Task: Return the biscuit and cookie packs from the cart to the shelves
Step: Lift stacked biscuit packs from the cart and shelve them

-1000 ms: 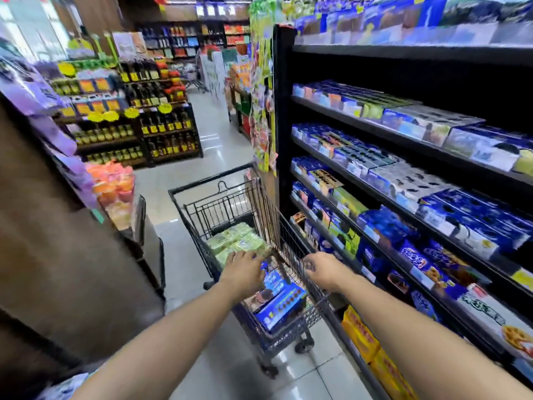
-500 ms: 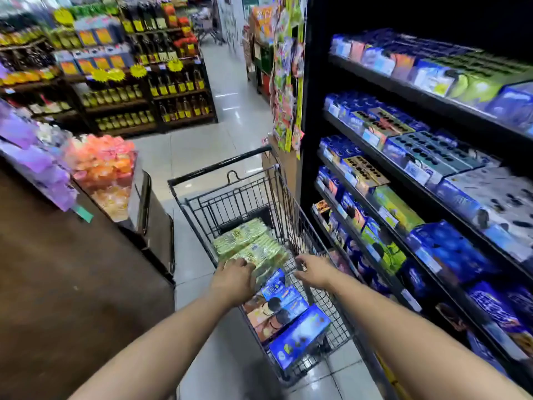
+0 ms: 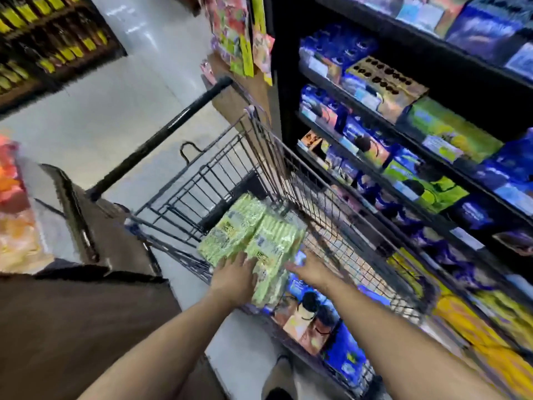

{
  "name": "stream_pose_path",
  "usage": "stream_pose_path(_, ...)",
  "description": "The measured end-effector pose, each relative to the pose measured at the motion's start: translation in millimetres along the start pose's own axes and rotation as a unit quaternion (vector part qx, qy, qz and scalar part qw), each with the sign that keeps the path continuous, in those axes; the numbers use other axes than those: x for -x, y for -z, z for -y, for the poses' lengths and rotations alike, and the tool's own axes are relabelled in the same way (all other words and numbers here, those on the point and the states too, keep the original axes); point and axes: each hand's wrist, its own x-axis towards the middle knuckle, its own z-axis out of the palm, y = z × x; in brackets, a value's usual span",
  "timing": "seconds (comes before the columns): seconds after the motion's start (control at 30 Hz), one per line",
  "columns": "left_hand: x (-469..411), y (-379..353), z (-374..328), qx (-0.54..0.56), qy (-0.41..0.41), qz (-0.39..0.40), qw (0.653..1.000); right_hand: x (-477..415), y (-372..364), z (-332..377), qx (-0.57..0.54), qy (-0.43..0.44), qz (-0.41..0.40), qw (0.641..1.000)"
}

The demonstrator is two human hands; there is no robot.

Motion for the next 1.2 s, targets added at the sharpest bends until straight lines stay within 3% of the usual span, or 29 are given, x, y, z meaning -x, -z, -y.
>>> stream_pose_path(0.2, -41, -23, 16, 0.026, -0.013, 0.049, 0.998, -53, -42, -15, -0.219, -0.064, -0.005, 0.974)
stream_pose_path(0.4, -55, -23, 19, 0.115, 0.014, 0.065, 0.991, -84, -65, -20, -0.32, -0.136, -0.063, 0.936)
stream_pose_path(0.53, -60, -17, 19, 0.144, 0.011, 0.078, 0.986, -89, -78, -19, -0.336, -0.103, -0.036, 0.935)
stream_pose_path(0.63, -62, -13, 19, 0.151, -0.007, 0.077, 0.986, -91, -81, -21, -0.35, -0.094, -0.061, 0.93)
stream_pose_path(0.83, -61, -2, 17, 0.274, -0.012, -0.024, 0.961, -70, -51, -32, -0.418, -0.097, -0.029, 0.903)
stream_pose_path(1.0, -45, 21, -18, 0.35, 0.009, -0.061, 0.935, -11, -4, -51, -0.415, -0.11, 0.004, 0.903)
stream_pose_path(1.1, -28, 35, -64, 0.361, 0.008, -0.003, 0.932, 37, 31, -74, -0.445, -0.08, -0.001, 0.892)
stream_pose_path(1.2, 4, 52, -126, 0.485, 0.04, 0.118, 0.865, 99, 69, -95, -0.453, -0.049, 0.002, 0.89)
